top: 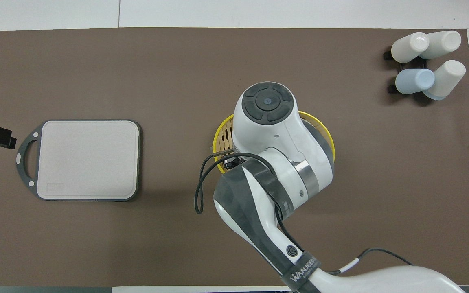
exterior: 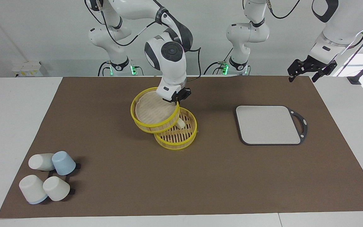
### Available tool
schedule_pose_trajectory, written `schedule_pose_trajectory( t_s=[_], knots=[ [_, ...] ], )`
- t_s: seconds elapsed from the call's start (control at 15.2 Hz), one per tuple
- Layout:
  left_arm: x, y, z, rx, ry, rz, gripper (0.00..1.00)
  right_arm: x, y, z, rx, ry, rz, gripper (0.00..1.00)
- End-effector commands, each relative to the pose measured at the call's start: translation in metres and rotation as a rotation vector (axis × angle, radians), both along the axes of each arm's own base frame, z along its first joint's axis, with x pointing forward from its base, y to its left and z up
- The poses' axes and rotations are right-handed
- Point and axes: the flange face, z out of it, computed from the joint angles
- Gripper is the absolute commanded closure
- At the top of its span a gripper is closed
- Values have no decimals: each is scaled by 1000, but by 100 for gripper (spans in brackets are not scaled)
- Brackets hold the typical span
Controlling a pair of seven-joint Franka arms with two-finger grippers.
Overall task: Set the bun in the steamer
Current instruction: 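Lower the yellow lid onto the steamer with the right gripper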
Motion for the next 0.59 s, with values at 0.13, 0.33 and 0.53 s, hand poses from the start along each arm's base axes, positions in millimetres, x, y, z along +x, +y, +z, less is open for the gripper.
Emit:
schedule_pose_trajectory(
  t_s=[0.13,0.33,0.53],
  knots=[
    [2,5,6,-34,1,-1,0,10,24,-13,-67,2,37,100],
    [3,3,5,-34,1,-4,0,20,28,-9,-69,-1,35,100],
    [3,1,4,-34,-2,-6,0,25,43,-20,-92,3,-4,100]
  ],
)
